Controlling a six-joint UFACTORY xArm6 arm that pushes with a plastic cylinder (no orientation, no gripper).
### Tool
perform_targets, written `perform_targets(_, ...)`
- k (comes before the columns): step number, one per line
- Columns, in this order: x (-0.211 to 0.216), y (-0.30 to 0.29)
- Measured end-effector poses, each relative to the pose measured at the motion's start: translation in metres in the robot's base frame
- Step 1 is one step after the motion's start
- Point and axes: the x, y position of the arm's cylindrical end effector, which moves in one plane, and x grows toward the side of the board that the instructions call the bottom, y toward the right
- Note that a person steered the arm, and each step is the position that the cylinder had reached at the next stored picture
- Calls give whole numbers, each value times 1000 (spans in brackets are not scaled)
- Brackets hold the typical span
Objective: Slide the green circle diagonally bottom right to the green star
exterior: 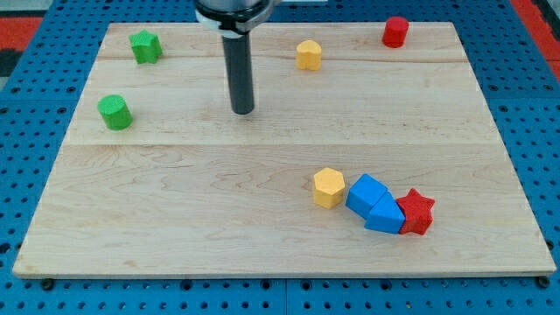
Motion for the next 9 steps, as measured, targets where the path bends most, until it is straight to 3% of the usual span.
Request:
perform_targets(2,-39,-80)
perform_targets(4,-23,-213)
perform_targets(5,9,-196)
perform_targets(7,11,-80)
perform_targets(9,51,-51)
